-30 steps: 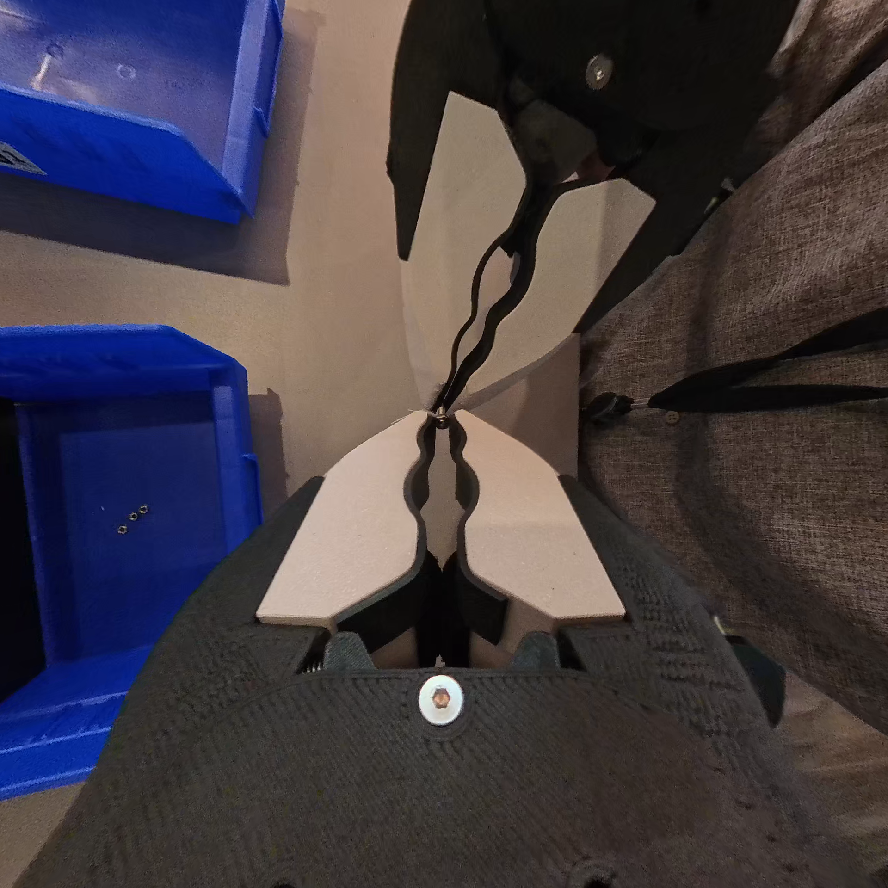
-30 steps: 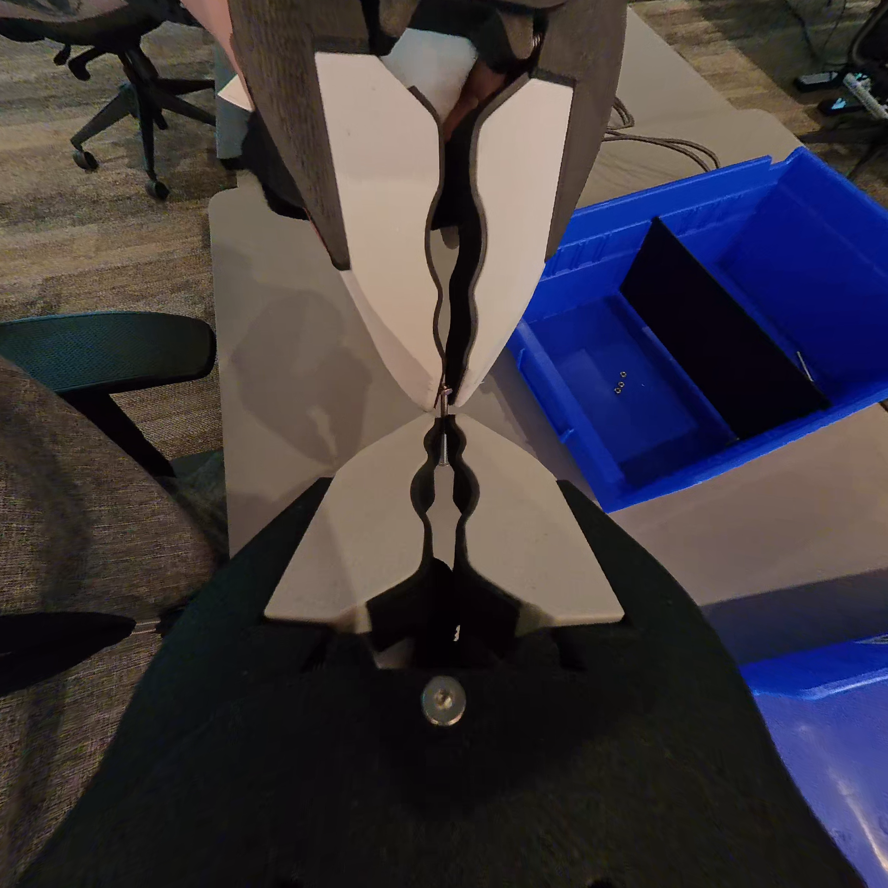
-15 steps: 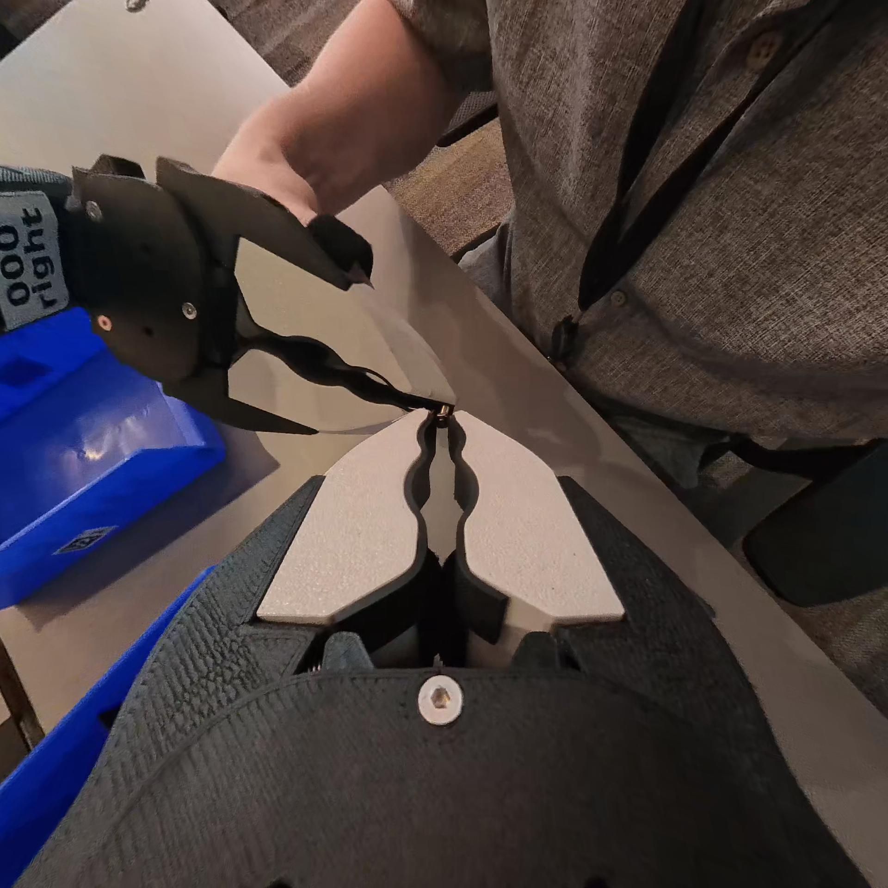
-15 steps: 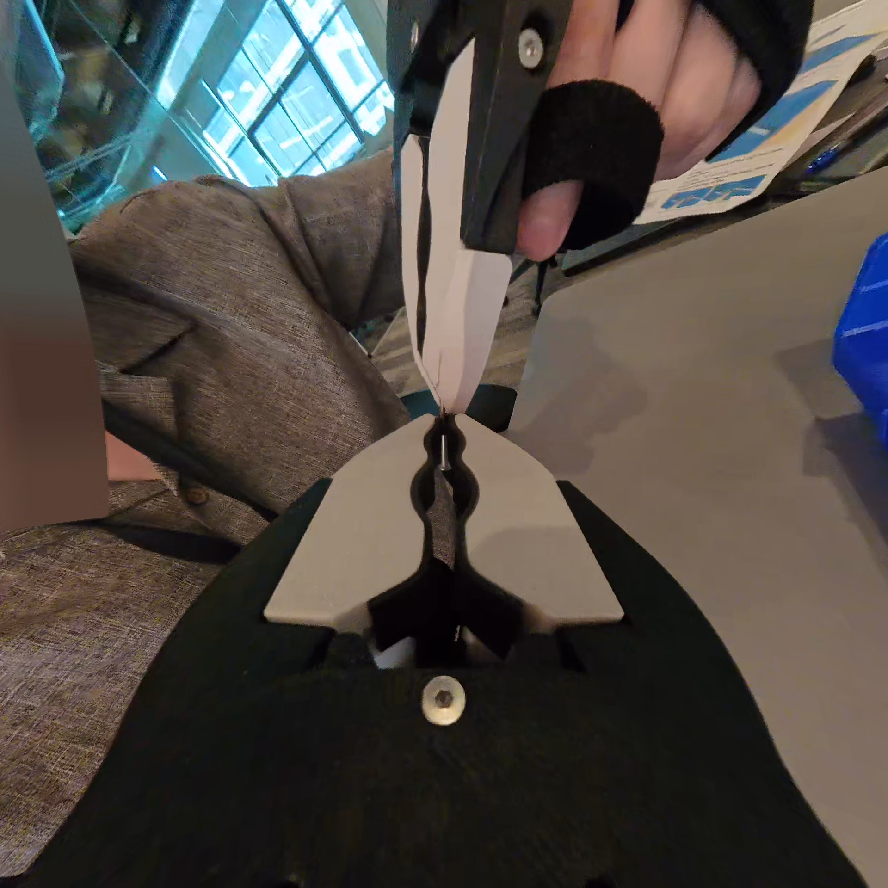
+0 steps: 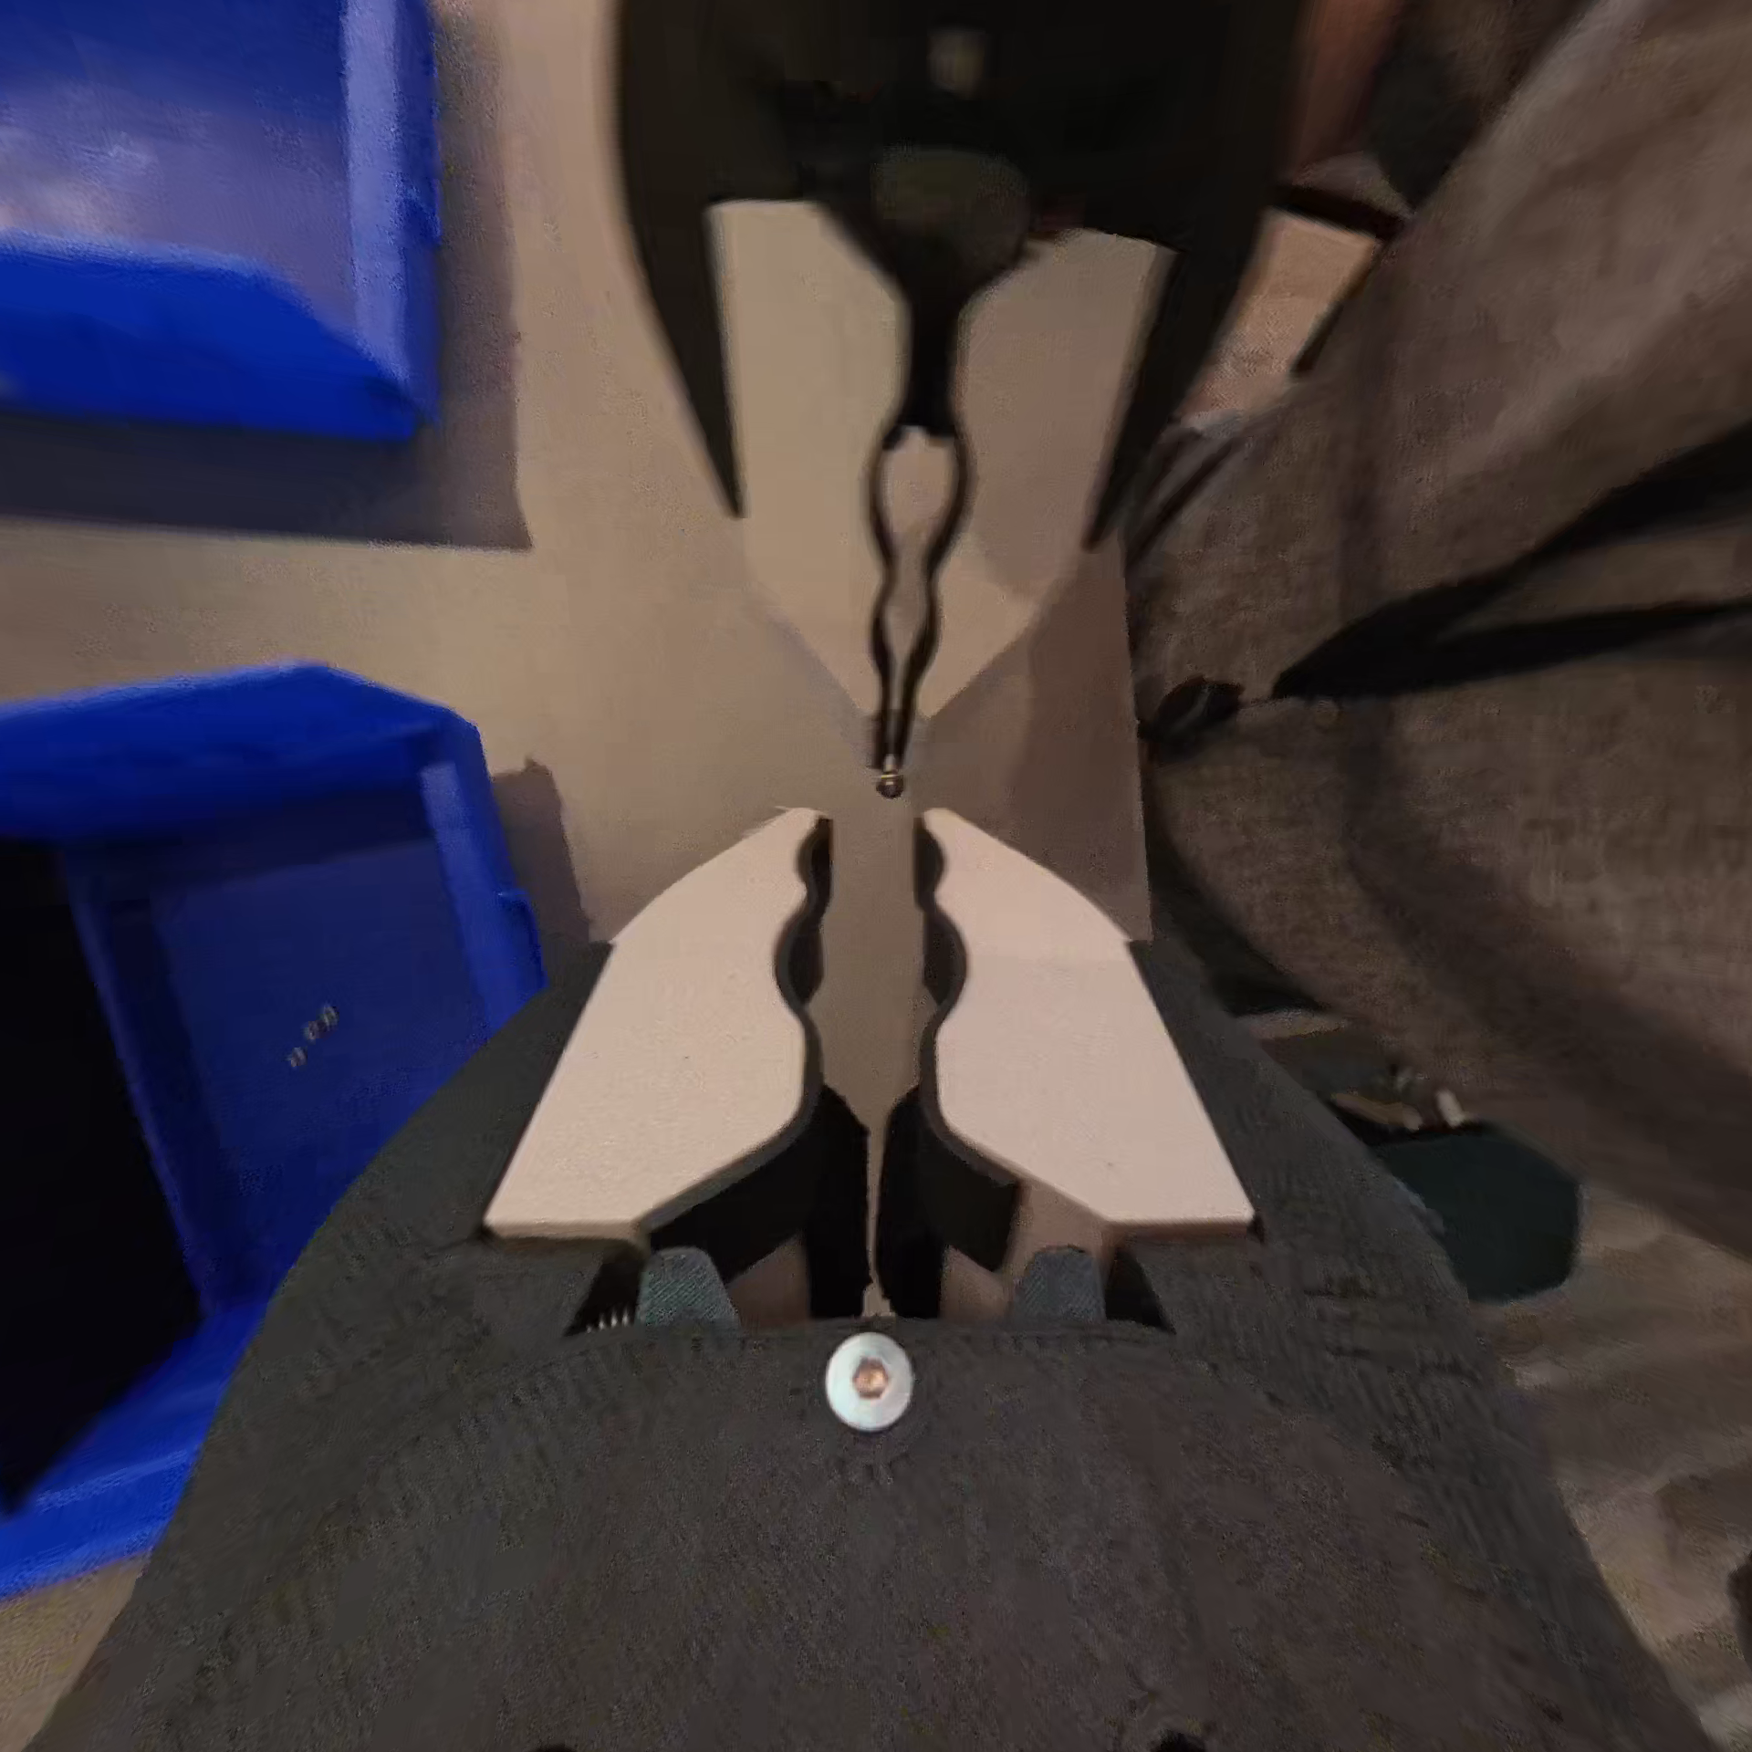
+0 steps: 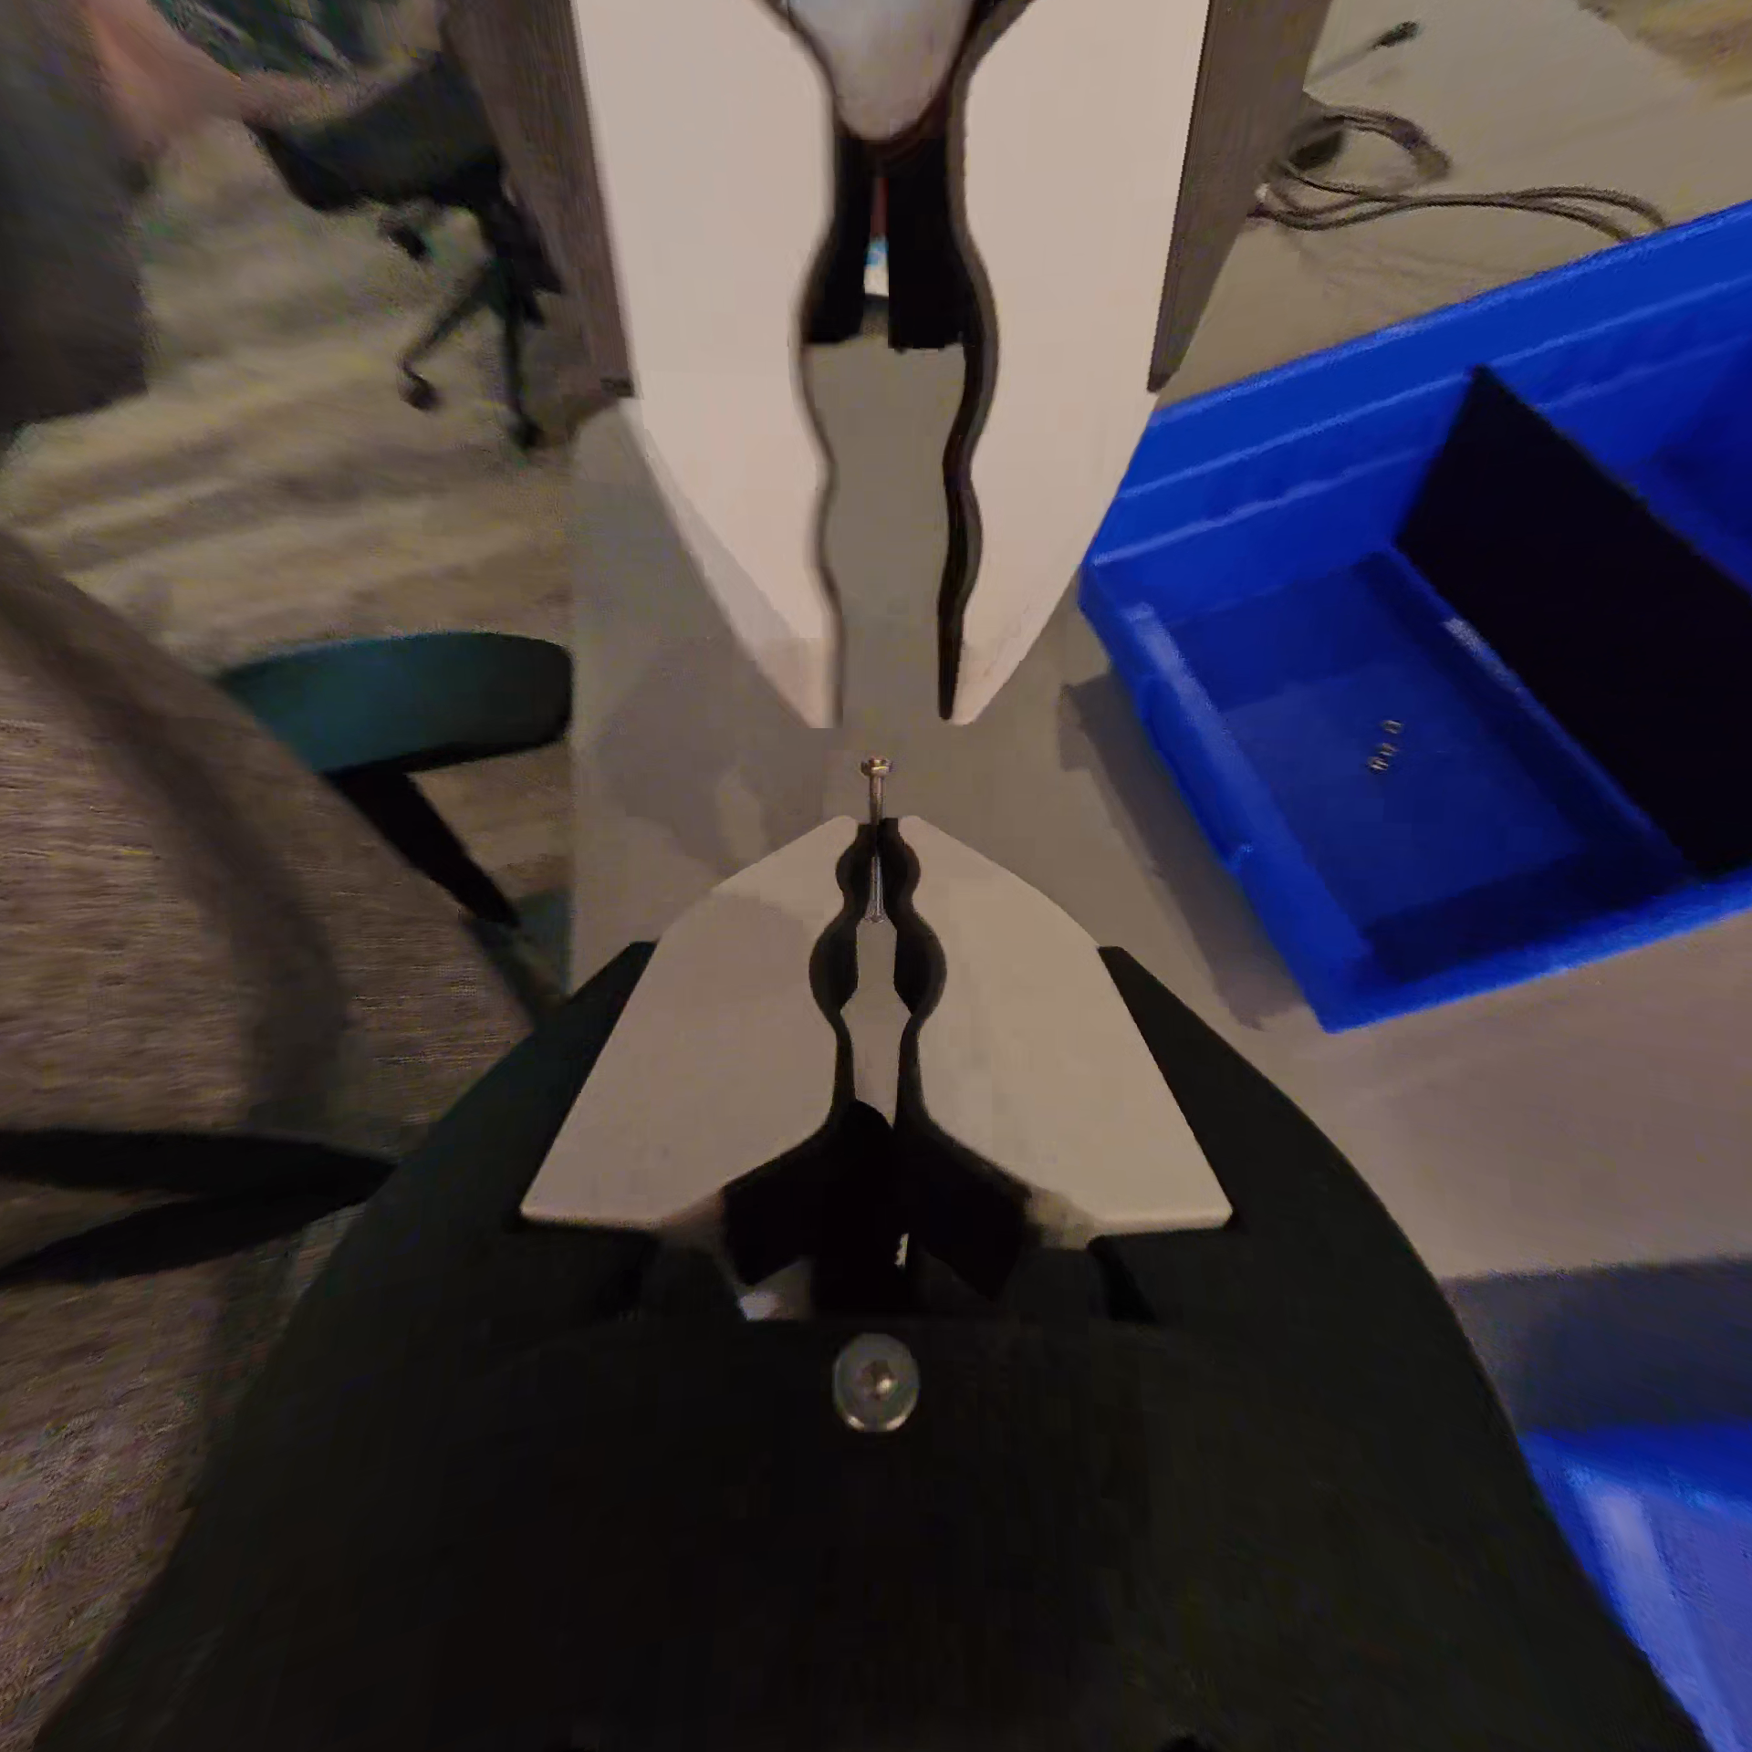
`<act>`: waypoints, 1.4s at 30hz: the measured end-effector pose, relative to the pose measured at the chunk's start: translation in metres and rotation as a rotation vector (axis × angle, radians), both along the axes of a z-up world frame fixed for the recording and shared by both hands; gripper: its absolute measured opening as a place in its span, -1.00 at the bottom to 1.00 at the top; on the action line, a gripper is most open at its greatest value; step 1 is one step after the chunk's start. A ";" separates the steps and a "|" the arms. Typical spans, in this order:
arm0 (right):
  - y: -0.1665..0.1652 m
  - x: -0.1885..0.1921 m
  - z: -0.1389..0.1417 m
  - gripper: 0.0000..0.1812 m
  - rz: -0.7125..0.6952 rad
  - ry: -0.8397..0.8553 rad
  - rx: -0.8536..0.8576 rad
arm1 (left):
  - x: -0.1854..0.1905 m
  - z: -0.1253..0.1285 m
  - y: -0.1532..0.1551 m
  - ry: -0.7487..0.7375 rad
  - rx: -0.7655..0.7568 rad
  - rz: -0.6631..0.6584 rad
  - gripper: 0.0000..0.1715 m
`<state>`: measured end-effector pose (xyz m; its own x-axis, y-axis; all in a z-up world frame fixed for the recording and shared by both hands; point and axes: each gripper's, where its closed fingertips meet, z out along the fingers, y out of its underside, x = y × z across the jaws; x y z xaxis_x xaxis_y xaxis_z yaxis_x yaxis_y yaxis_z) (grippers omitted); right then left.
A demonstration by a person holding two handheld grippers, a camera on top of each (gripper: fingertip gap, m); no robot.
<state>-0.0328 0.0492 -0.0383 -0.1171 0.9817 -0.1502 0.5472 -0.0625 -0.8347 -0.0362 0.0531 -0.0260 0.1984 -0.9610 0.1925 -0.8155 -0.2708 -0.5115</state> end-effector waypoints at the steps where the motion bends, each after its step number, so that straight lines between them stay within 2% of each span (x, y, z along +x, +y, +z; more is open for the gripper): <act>1: 0.003 0.000 -0.002 -0.98 -0.024 -0.021 0.033 | 0.001 0.000 0.000 -0.020 -0.047 0.041 -0.84; 4: 0.009 0.001 -0.006 -0.98 -0.075 -0.054 0.098 | 0.002 0.000 -0.001 -0.062 -0.134 0.122 -0.85; 11: 0.009 0.000 -0.003 -0.98 -0.098 -0.066 0.156 | 0.005 -0.009 0.001 -0.070 -0.157 0.189 -0.82; 17: 0.008 0.001 -0.001 -0.98 -0.098 -0.061 0.155 | 0.010 -0.009 0.001 -0.089 -0.155 0.167 -0.94; 23: 0.010 0.005 -0.001 -0.98 -0.107 -0.066 0.163 | 0.014 -0.007 0.003 -0.107 -0.133 0.160 -0.95; 27: 0.005 0.006 0.004 -0.98 -0.067 -0.030 0.119 | 0.016 -0.008 -0.002 -0.077 -0.039 0.066 -1.00; 30: 0.002 0.007 0.005 -0.98 -0.043 -0.019 0.074 | 0.016 -0.017 -0.003 -0.019 0.015 0.023 -1.00; 36: 0.005 0.010 0.005 -0.98 -0.056 -0.013 0.076 | 0.013 -0.016 -0.002 -0.038 -0.035 0.048 -0.94; 39: 0.006 0.010 0.005 -0.98 -0.059 -0.019 0.089 | 0.014 -0.010 0.002 -0.053 -0.012 0.055 -0.82; 42: 0.007 0.009 0.004 -0.98 -0.062 -0.026 0.089 | 0.016 -0.003 0.006 -0.066 0.010 0.058 -0.82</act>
